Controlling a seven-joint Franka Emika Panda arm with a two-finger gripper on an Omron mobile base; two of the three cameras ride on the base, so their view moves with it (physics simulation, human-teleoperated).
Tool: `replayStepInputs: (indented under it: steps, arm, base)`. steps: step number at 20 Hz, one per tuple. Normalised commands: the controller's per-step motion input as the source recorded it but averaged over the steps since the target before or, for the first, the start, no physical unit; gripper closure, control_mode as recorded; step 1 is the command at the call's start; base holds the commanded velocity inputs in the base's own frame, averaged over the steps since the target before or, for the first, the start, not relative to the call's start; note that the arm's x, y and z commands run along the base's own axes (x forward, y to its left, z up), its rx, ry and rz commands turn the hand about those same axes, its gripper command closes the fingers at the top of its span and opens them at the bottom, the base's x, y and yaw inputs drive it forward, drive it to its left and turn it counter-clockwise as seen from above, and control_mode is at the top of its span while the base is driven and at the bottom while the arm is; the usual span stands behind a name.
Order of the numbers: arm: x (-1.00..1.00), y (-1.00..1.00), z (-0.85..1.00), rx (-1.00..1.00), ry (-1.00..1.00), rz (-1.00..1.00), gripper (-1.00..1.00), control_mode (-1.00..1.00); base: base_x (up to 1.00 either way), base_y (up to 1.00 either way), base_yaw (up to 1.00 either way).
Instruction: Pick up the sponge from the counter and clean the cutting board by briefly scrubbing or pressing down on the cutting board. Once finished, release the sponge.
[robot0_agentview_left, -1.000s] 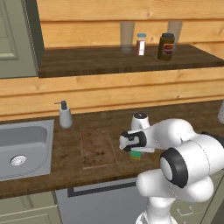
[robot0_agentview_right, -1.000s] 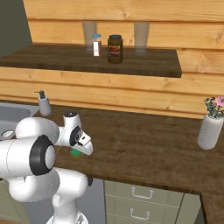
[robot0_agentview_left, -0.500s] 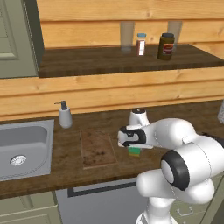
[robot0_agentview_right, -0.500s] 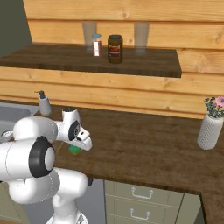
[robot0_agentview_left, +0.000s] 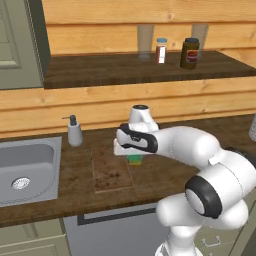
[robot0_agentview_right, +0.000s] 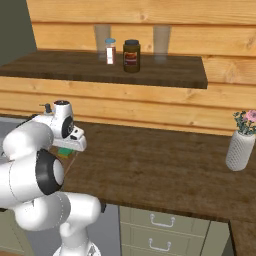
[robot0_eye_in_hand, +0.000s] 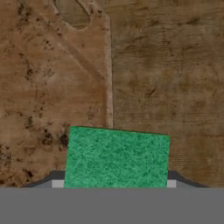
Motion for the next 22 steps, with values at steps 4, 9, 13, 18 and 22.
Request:
replayStepInputs:
  steps: [4, 9, 13, 18, 22]
  arm:
    - [0.13, 0.95, 0.35, 0.0, -0.04, 0.04, 1.0, -1.0]
    - [0.27, 0.56, -0.07, 0.0, -0.09, 0.08, 1.0, -1.0]
    - [0.23, 0.05, -0.4, 0.06, -0.13, 0.02, 1.0, -1.0]
    - [0.52, 0.08, -0.28, 0.03, -0.04, 0.0, 1.0, -1.0]
    - [0.3, 0.4, -0.02, 0.0, -0.01, 0.01, 1.0, -1.0]
  base:
    - [0.0, 0.0, 0.0]
    - [0.0, 0.0, 0.0]
    - [0.0, 0.0, 0.0]
    - [0.0, 0.0, 0.0]
    - [0.0, 0.0, 0.0]
